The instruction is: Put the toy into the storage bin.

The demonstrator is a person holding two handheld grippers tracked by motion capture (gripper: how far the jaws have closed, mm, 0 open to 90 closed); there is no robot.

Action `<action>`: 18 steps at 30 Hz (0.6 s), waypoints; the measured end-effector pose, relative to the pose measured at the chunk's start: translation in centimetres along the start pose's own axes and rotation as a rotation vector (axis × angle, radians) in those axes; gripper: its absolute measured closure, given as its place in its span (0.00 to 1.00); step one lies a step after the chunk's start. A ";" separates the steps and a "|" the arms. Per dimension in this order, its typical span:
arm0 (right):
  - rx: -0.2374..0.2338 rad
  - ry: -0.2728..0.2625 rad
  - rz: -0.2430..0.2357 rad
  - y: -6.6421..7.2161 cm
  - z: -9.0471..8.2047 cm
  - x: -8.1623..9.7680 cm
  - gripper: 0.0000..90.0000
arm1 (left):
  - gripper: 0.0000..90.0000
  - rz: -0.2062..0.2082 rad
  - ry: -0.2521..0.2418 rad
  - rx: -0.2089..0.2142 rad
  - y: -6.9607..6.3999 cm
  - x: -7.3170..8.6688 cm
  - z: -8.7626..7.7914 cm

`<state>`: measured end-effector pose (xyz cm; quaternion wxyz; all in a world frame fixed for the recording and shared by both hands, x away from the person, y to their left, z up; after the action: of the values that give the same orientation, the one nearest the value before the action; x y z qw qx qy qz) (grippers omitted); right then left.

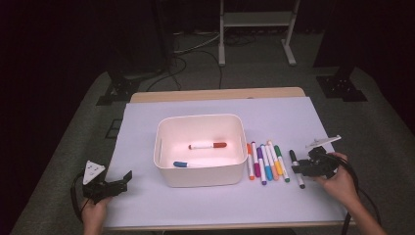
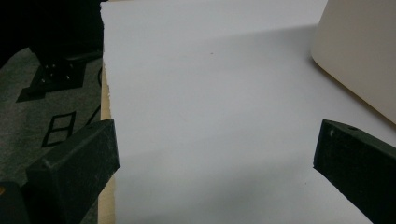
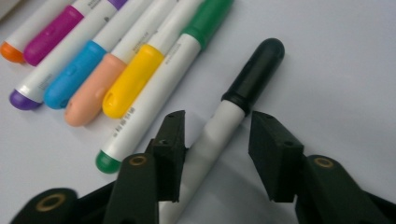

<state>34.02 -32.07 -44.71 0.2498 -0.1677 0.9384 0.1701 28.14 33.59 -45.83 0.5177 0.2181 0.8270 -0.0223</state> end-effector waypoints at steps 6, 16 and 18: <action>0.058 -0.009 -0.030 0.1 0.0 0.2 0.76 | 0.00 0.002 -0.002 -0.001 0.0 0.0 0.0; 0.032 0.000 0.019 -0.6 -0.2 -0.1 0.84 | 0.00 0.000 -0.001 0.000 0.0 0.0 0.0; 0.002 0.009 0.041 -0.8 -0.3 0.0 0.84 | 0.00 0.001 0.000 0.000 0.0 0.0 0.0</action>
<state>34.22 -32.89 -44.59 0.2423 -0.1491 0.9429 0.1733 28.13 33.59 -45.84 0.5178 0.2182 0.8269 -0.0221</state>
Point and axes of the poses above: each handheld gripper's, and its own axes: z roughly forward along the jaws, x roughly out of its underside, y roughly to its left, the point moved 1 cm from there along z, roughly forward along the jaws, and after that the axes turned 12 degrees about z, right-handed, at the moved point
